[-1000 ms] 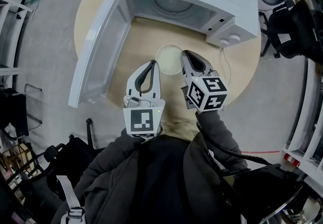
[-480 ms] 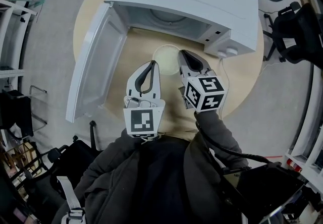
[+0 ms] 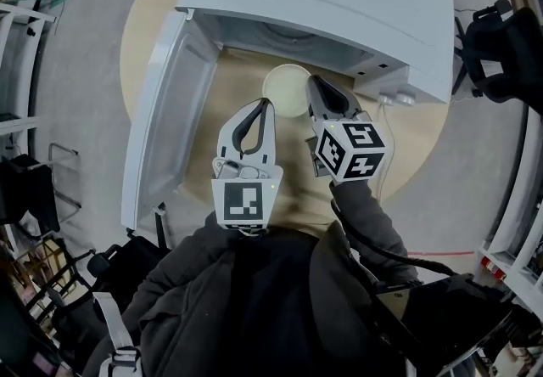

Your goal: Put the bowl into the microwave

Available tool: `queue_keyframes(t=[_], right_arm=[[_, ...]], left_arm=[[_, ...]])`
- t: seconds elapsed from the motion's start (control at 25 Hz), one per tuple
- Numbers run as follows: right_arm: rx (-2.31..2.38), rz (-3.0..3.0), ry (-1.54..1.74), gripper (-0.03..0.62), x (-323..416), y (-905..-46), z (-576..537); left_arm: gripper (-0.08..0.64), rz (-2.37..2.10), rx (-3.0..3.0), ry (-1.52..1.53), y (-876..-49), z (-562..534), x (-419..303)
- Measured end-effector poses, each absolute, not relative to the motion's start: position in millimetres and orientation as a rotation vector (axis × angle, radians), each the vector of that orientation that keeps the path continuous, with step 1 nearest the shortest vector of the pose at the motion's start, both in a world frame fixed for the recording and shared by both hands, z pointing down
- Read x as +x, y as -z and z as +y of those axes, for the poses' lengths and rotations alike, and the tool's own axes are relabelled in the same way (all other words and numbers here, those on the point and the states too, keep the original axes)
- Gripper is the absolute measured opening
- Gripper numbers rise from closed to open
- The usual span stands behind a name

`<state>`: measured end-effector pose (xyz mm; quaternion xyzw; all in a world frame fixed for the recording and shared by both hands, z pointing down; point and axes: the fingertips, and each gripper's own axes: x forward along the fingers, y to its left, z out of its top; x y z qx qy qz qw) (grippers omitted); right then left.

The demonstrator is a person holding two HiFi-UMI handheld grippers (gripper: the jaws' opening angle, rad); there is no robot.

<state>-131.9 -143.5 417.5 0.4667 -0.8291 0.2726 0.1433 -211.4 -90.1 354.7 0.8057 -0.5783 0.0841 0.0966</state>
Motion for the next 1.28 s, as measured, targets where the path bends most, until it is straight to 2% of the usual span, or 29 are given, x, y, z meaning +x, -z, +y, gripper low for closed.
queue_keyframes(t=[1.28], right_arm=[[1.555, -2.302, -0.784, 0.020, -129, -431, -246]], left_arm=[[0.009, -1.537, 2.376, -0.242, -392, -148, -207]])
